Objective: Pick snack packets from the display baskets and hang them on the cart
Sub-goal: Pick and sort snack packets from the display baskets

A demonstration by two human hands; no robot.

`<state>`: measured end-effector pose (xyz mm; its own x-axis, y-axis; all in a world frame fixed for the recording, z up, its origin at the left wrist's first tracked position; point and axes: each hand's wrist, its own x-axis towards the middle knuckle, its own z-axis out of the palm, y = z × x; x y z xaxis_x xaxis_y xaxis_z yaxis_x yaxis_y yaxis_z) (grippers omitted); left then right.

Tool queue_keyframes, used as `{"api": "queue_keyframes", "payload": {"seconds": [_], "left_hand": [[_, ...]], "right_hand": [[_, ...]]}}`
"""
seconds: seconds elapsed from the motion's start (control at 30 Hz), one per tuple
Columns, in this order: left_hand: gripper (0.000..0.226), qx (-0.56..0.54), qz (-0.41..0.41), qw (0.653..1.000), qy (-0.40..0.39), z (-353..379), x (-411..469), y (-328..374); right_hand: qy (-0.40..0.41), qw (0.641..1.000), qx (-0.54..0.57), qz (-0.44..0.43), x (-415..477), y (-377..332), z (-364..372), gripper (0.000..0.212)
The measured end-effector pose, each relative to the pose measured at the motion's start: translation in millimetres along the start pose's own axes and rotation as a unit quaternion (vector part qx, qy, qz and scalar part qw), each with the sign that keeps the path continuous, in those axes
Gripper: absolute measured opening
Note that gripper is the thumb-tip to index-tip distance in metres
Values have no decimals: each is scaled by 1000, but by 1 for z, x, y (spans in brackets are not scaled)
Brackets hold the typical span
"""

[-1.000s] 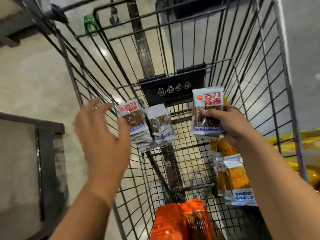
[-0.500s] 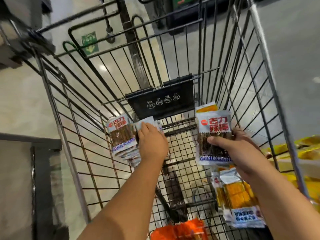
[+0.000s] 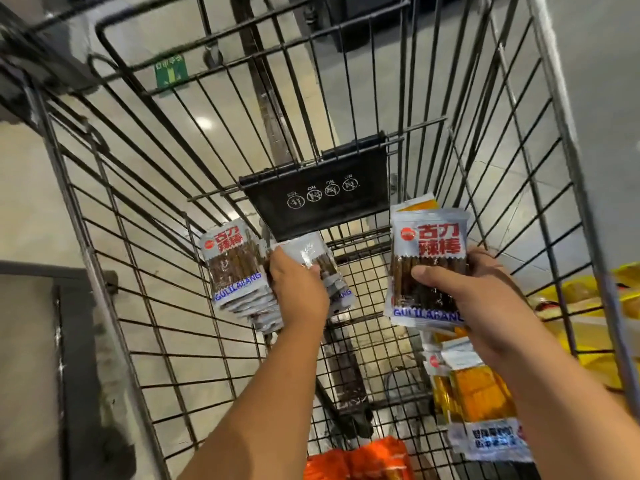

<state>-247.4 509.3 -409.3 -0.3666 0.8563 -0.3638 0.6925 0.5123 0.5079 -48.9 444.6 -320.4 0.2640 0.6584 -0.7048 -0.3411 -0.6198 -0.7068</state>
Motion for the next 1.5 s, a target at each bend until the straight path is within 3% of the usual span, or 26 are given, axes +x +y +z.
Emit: {"api": "queue_keyframes", "payload": {"seconds": [0.3, 0.53, 0.6, 0.7, 0.9, 1.13, 1.3, 1.4, 1.5], "left_hand": [[104, 15, -27, 999, -10, 17, -3, -8], [121, 55, -66, 996, -2, 22, 0, -5], [118, 80, -69, 994, -3, 25, 0, -4], [94, 106, -50, 993, 6, 31, -2, -4], [76, 87, -11, 996, -28, 42, -7, -3], [71, -110, -86, 987, -78, 8, -33, -10], [58, -319, -198, 915, -145, -56, -73, -10], [42, -387, -198, 881, -188, -106, -103, -1], [55, -432, -178, 863, -193, -153, -124, 8]], "right_hand": [[-5, 1000, 1, -2, 2, 6, -4, 54], [2, 1000, 16, -1, 2, 6, -2, 50], [4, 1000, 11, -1, 1, 7, -1, 48], [4, 1000, 8, 1, -1, 8, -2, 46], [17, 1000, 2, -1, -5, 7, -5, 55], [13, 1000, -14, -7, -19, 2, -10, 47], [-9, 1000, 7, 26, -47, -4, -14, 37], [-20, 999, 13, 32, -79, -13, -13, 26], [-23, 1000, 6, 17, -114, -26, -15, 25]]}}
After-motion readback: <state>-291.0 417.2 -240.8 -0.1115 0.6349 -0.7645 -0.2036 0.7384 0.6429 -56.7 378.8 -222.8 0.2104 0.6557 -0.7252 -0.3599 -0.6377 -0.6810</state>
